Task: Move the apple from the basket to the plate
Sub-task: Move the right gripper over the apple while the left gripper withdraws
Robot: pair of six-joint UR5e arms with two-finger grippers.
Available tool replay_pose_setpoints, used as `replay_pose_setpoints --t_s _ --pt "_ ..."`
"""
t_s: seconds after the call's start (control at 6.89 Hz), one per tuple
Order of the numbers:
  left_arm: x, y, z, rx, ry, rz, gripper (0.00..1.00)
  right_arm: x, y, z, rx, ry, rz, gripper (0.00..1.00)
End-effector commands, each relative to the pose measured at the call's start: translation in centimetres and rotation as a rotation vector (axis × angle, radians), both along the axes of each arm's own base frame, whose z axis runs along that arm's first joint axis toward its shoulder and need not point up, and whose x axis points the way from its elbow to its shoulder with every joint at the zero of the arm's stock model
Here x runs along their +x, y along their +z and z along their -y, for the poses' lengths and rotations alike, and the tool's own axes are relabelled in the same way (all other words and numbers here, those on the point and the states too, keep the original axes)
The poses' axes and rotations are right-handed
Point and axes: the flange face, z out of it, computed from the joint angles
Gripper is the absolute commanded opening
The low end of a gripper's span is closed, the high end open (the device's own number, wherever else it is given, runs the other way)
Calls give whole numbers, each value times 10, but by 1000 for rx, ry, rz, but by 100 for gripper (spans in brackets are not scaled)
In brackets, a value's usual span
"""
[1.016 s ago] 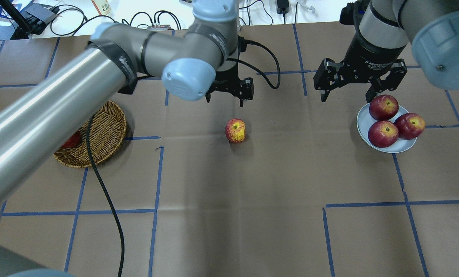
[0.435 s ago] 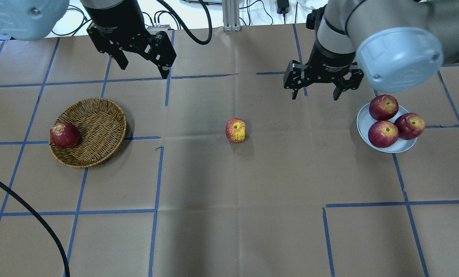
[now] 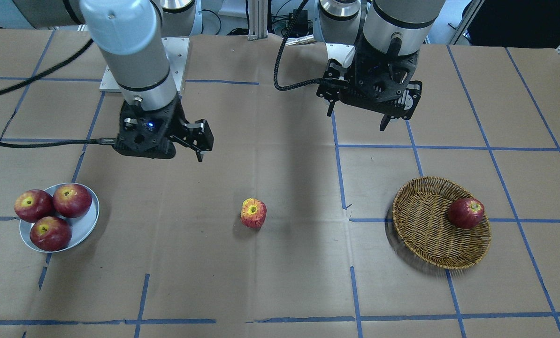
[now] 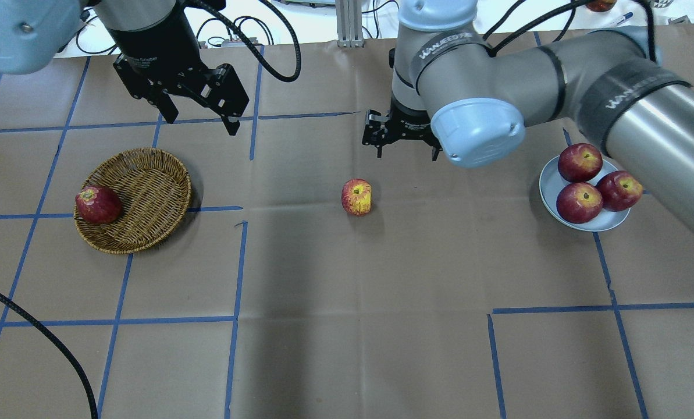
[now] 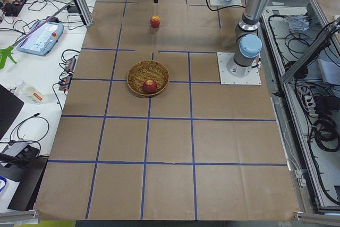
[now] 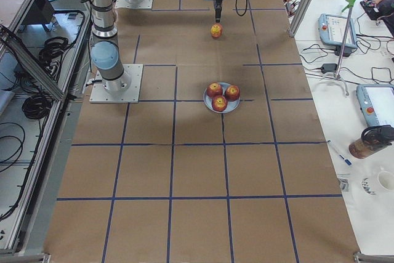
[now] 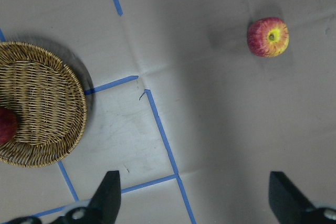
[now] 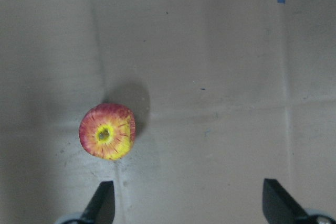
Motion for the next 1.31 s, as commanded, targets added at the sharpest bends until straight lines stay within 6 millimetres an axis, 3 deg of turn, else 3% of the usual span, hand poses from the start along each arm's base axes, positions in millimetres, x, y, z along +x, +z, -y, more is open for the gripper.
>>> replay_pose_setpoints --t_s 0.0,0.29,0.58,0.87,1.16 --pt "8 1 6 -34 8 4 100 48 -57 10 -40 -3 14 100" --pt "10 0 -5 -27 6 9 100 66 -95 17 -49 13 20 100" --pt "9 -15 -13 -54 20 5 100 72 -130 22 -41 49 14 100" --pt "10 -11 -18 -62 20 7 100 78 -157 13 -14 65 6 100" --pt "10 -8 -19 -65 17 10 100 73 -172 1 24 64 0 100"
